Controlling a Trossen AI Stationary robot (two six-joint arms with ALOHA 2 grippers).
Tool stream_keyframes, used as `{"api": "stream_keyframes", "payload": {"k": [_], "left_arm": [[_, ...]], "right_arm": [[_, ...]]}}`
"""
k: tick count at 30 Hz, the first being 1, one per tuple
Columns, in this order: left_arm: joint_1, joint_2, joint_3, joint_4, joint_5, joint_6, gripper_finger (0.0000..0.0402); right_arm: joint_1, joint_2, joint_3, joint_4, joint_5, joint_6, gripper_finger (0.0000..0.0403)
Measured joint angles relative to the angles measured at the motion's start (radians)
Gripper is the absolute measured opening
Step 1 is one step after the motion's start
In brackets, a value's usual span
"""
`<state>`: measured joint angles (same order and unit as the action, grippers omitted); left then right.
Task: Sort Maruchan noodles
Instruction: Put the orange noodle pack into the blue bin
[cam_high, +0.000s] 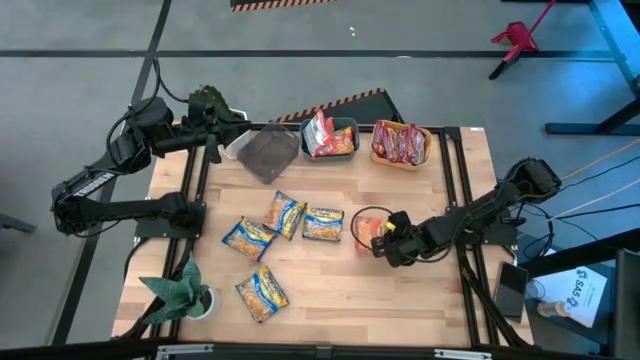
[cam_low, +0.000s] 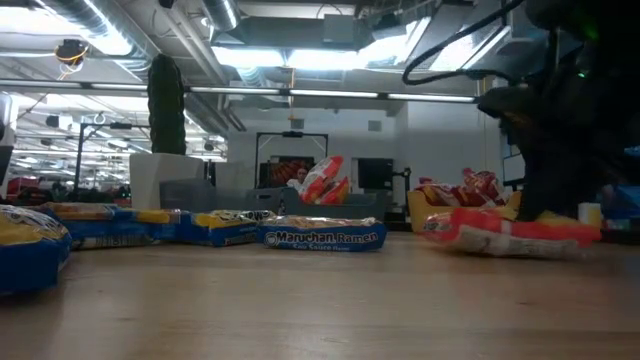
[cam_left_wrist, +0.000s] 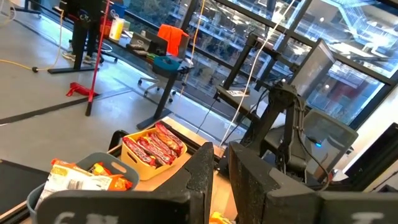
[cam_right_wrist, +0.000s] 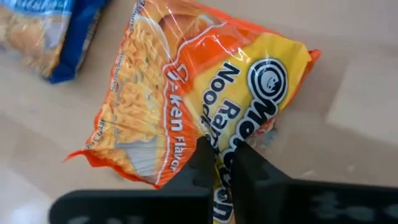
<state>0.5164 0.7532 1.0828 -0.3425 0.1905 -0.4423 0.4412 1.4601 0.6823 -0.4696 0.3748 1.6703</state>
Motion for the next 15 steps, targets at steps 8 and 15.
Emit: {"api": "stream_keyframes", "payload": {"k": [8,15], "left_arm": [[0.000,0.000,0.000,-0.001,0.009,0.000,0.0043],[0.000,0.000,0.000,0.000,0.009,0.004,0.0043]], "right_arm": [[-0.168,-0.014,0.269,-0.237,0.073,-0.303,0.0001],[-0.516,-0.015,0.550,-0.447,0.141,-0.855,0.0001]]}}
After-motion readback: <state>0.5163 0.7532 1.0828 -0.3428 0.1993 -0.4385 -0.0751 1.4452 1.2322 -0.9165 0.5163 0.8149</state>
